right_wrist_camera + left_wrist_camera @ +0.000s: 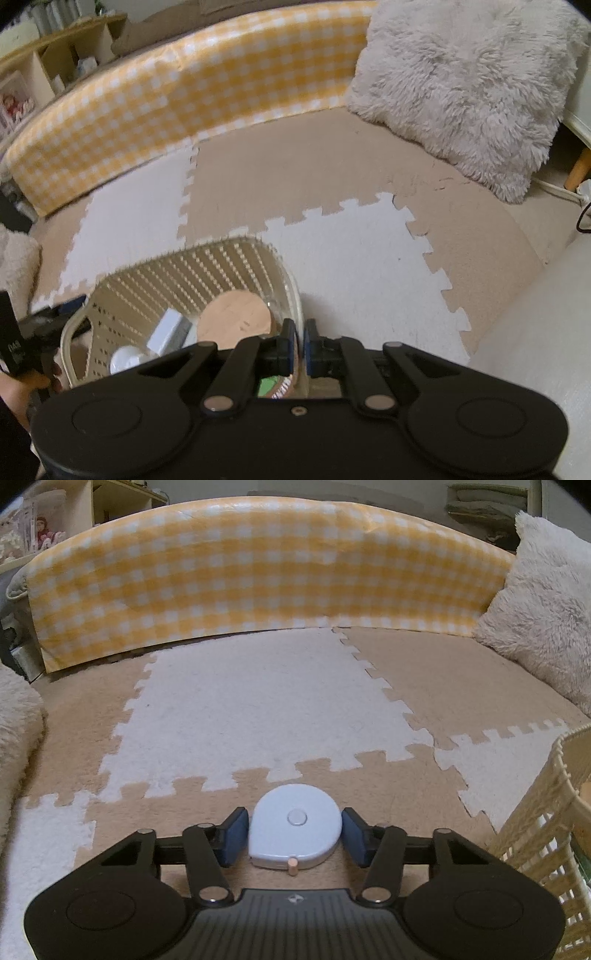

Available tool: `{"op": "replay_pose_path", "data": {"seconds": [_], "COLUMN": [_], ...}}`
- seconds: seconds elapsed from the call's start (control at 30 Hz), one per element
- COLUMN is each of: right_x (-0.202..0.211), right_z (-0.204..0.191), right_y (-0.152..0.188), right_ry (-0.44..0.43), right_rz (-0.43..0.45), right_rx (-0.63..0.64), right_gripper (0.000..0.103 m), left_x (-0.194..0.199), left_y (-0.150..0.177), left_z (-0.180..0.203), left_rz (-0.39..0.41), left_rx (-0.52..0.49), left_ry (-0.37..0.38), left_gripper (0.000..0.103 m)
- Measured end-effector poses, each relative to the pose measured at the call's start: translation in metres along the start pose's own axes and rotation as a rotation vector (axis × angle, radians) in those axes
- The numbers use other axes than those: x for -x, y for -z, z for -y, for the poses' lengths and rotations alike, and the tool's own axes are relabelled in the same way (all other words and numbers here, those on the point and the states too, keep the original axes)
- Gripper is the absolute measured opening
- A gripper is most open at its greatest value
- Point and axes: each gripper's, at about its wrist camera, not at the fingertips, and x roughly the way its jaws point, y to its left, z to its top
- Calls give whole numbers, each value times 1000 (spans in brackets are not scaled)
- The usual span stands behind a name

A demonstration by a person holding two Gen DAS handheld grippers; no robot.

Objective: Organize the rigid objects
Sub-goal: 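Move the left gripper to the white tape measure and grasp it, then carry the white tape measure with the left gripper and release it into the basket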

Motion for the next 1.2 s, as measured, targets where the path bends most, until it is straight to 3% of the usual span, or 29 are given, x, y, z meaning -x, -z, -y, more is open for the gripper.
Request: {"op": "replay_pose_path", "data": {"seconds": [0.33, 0.8, 1.07, 1.2], "right_x": [-1, -1, -1, 0], "right_z": [1, 1, 1, 1], "right_y": [-2, -2, -2, -2], "right_ry": [-15, -8, -9, -7], "right_rz": [24, 18, 17, 15], "right_rx": [-12, -7, -7, -3], "right_gripper": [6, 6, 6, 6], "left_x": [7, 49, 95, 121], "left_y": [8, 30, 19, 2], "left_z": [-3, -14, -16, -4], "left_rz": [10, -26, 63, 123], "left_rx": [33, 146, 227, 209], "left_ry": [19, 69, 137, 239], "left_gripper": [54, 54, 54, 54]}}
